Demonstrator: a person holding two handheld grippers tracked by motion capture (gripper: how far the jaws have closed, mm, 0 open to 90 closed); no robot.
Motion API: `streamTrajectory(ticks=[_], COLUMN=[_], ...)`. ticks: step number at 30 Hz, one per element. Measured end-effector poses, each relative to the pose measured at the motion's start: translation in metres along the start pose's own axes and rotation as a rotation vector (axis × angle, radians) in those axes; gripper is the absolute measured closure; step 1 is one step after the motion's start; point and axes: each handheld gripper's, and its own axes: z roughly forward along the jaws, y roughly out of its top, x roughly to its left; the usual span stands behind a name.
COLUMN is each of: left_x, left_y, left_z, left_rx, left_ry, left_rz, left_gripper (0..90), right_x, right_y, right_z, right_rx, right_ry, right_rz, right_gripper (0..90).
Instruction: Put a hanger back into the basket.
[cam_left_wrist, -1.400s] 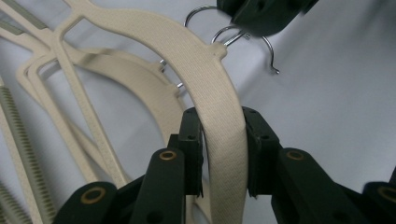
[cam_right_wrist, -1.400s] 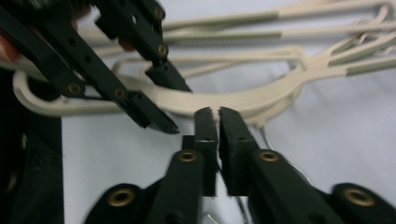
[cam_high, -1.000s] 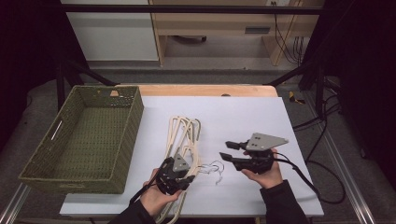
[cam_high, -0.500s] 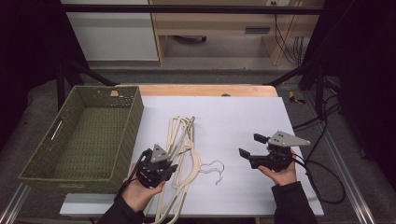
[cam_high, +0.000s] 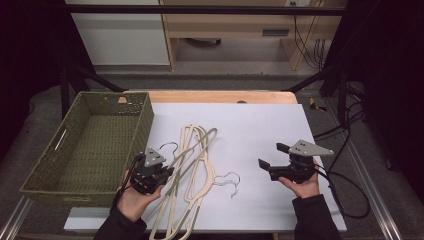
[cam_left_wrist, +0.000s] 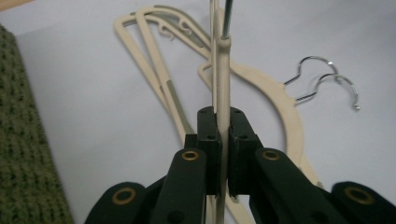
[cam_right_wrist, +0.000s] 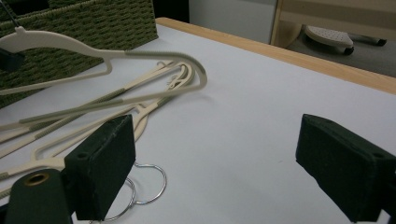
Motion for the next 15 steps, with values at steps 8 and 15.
streamTrajectory(ticks=[8, 15], left_x=[0.0, 0.002], left_y=[0.005, 0.012], left_z=[-0.021, -0.046], left_rx=[-0.081, -0.152], left_ry=[-0.038, -0.08], left_rz=[0.028, 0.049], left_gripper=[85.9, 85.9], right_x=[-0.003, -0.006], right_y=[0.001, 0.003], right_z=[-0.007, -0.015], right_rx=[-0.027, -0.058], right_ry=[-0.002, -0.011], right_rz=[0.012, 0.027], right_gripper=[9.1, 8.2])
